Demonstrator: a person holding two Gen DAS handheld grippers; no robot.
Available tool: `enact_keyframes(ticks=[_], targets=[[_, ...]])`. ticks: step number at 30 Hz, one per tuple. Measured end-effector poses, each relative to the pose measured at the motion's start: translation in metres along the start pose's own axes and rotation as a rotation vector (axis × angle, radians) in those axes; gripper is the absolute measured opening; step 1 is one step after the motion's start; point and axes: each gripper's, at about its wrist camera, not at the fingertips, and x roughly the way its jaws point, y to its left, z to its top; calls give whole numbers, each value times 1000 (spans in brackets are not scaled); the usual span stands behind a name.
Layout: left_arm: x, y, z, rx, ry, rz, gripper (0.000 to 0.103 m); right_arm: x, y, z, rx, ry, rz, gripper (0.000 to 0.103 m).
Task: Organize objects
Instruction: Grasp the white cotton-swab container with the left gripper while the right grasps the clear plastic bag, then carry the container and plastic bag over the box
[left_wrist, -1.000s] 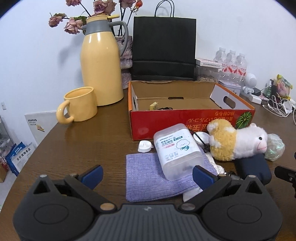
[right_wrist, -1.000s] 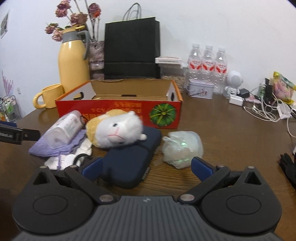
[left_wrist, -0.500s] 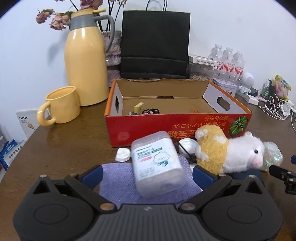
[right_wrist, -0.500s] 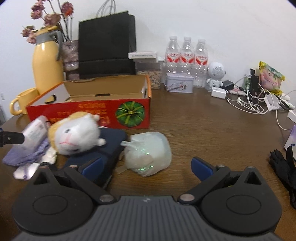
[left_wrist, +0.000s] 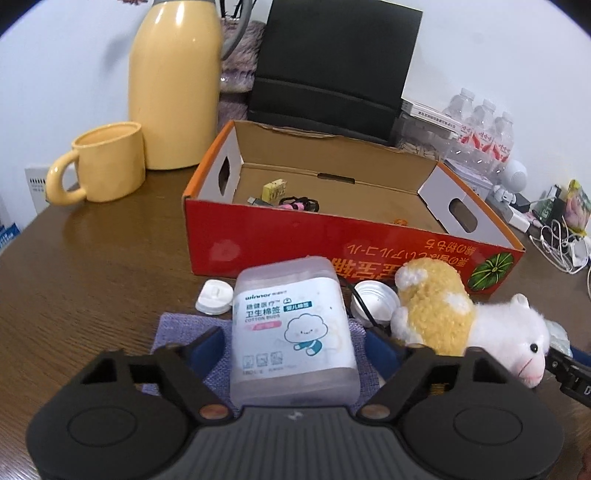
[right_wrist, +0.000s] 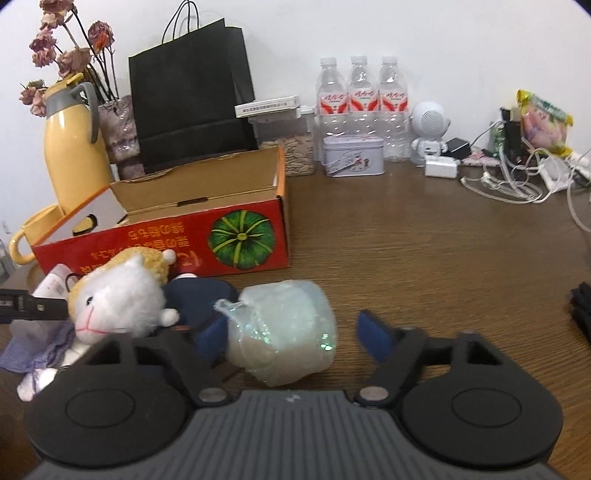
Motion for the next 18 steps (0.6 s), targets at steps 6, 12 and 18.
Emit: enact_keyframes(ticks=[6, 12, 18], targets=[[-1, 1, -3, -8, -18, -7, 65, -5, 3, -3, -11, -23, 23, 44], [-7, 2, -6, -5, -46, 9, 65, -10, 4, -5, -22, -54, 12, 42], [-16, 2, -8, 7, -87, 25, 65, -15, 4, -4, -11, -88, -2, 42]])
